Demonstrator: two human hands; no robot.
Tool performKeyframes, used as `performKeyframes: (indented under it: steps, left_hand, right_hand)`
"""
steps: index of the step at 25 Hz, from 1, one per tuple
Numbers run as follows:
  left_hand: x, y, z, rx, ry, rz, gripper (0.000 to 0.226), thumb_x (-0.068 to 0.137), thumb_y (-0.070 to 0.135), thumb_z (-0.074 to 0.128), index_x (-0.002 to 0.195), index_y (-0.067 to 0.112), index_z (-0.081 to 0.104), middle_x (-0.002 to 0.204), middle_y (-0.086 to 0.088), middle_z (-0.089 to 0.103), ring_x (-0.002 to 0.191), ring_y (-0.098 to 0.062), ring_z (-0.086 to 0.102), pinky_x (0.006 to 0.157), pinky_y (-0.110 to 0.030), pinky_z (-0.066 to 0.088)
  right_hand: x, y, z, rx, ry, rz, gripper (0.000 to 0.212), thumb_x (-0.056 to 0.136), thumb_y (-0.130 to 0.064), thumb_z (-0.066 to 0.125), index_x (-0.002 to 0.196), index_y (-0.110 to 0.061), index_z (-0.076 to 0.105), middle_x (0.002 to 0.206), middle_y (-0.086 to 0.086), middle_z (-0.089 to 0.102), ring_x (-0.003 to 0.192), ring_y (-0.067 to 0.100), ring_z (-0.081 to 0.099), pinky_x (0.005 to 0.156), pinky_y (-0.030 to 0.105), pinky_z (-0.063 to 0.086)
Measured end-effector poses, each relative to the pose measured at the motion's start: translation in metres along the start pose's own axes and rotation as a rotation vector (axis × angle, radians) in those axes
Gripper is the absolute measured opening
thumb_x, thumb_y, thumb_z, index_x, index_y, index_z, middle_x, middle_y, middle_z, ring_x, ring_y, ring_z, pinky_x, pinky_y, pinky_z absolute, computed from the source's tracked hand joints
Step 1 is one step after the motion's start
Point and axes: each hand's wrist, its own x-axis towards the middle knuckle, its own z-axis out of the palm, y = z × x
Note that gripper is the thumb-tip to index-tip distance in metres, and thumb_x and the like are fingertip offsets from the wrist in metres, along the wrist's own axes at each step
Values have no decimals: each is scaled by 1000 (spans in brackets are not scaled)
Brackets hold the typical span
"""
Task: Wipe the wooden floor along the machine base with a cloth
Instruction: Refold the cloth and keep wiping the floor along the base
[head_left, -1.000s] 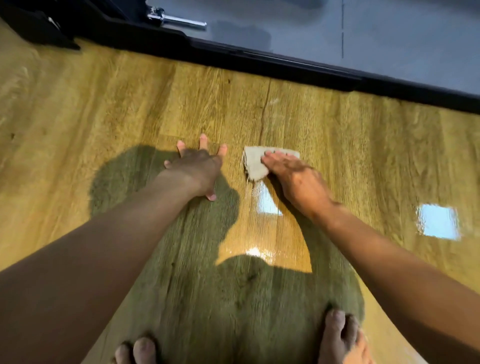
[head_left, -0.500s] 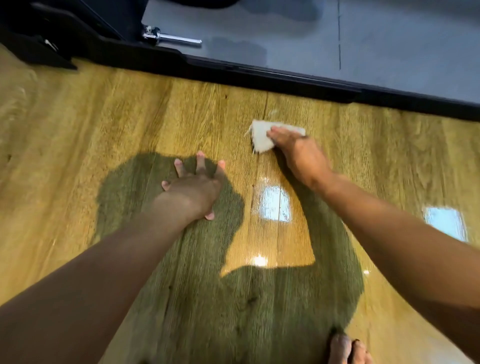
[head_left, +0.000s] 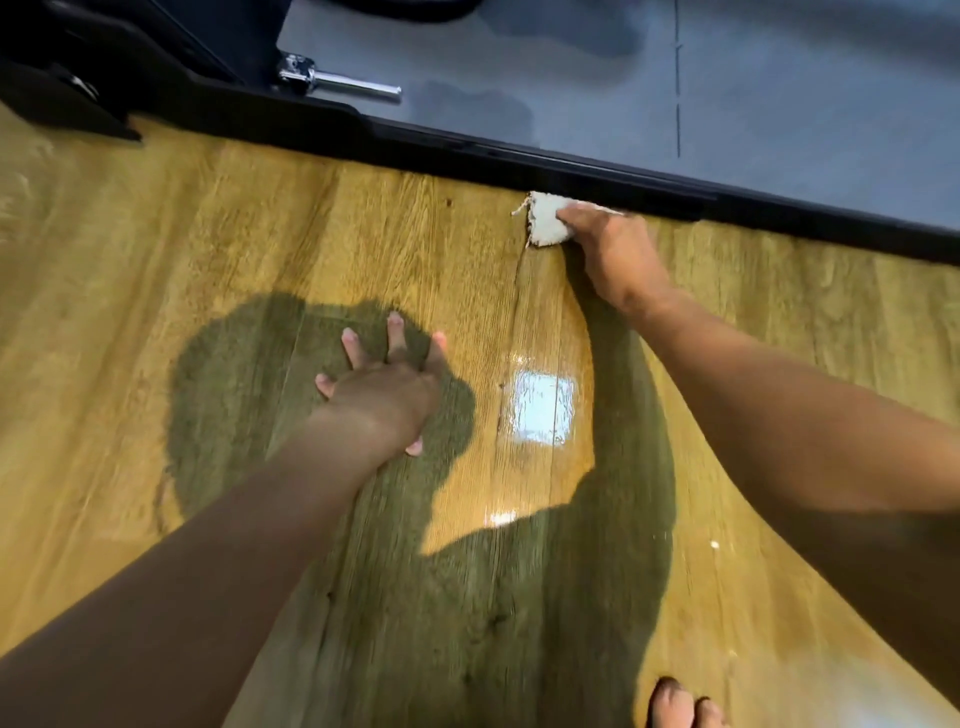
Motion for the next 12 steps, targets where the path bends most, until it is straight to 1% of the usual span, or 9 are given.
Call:
performKeyframes:
  steps: [2, 3, 5, 6, 7, 8, 9, 10, 12]
  left_hand:
    - [-3, 0, -1, 9, 7, 10, 114, 83, 7, 69, 146, 30, -24, 147, -15, -38, 132, -55, -23, 102, -74, 15]
    - [-4, -1, -2, 8, 5, 9, 114, 84, 7, 69, 146, 30, -24, 147, -15, -38, 132, -55, -23, 102, -74, 15]
    - [-5, 1, -2, 13, 1, 10, 114, 84, 7, 69, 145, 30, -25, 146, -15, -39, 132, -55, -23, 102, -74, 16]
    - [-5, 1, -2, 15, 3, 12, 115, 84, 7, 69, 145, 30, -25, 146, -15, -39, 132, -55, -23, 102, -74, 16]
    - [-4, 1, -2, 11, 1, 12, 115, 84, 7, 69, 144, 31, -25, 146, -15, -40, 132, -54, -23, 102, -74, 15]
    - [-4, 2, -2, 3, 0, 11, 115, 84, 7, 70, 144, 31, -25, 146, -14, -40, 133, -54, -23, 102, -74, 15]
    - [-5, 1, -3, -6, 1, 13, 115, 83, 8, 70, 144, 31, -25, 146, -14, -39, 133, -54, -23, 102, -74, 15]
    - [-6, 0, -3, -12, 6, 17, 115, 83, 8, 70, 144, 32, -25, 147, -14, -39, 133, -53, -23, 102, -73, 16]
    - [-7, -2, -3, -15, 14, 28, 115, 83, 10, 70, 145, 33, -24, 147, -13, -38, 133, -52, -23, 103, -73, 16]
  right_hand:
    - [-18, -20, 7, 18, 92, 37, 26, 98, -30, 44, 114, -27, 64, 117, -2, 63, 107, 16, 57, 98, 33, 44]
    - [-40, -37, 13, 98, 75, 67, 27, 98, -29, 44, 117, -25, 62, 120, 1, 62, 109, 17, 56, 99, 35, 44]
    - [-98, -62, 28, 127, 0, -45, 42, 96, -6, 46, 136, -19, 48, 140, 7, 49, 127, 22, 48, 105, 40, 42]
    - [-117, -65, 29, 132, -6, -132, 53, 91, 6, 50, 139, -17, 43, 144, 8, 45, 129, 25, 46, 102, 43, 44]
    - [-120, -58, 28, 118, -21, -195, 59, 89, 11, 52, 140, -17, 43, 144, 7, 44, 128, 25, 48, 98, 44, 47]
    - [-109, -48, 23, 113, -18, -194, 57, 90, 9, 52, 139, -18, 44, 144, 5, 44, 125, 25, 50, 96, 44, 49]
    - [-90, -42, 17, 92, -42, -112, 52, 93, 4, 50, 138, -20, 45, 144, 4, 44, 124, 23, 52, 97, 44, 48]
    - [-70, -36, 12, 66, -23, -24, 47, 96, 1, 47, 138, -20, 46, 144, 3, 44, 126, 21, 50, 102, 43, 45]
    - [-53, -39, 9, 99, 11, 102, 47, 97, 3, 43, 139, -18, 45, 145, 3, 42, 131, 19, 44, 111, 38, 34]
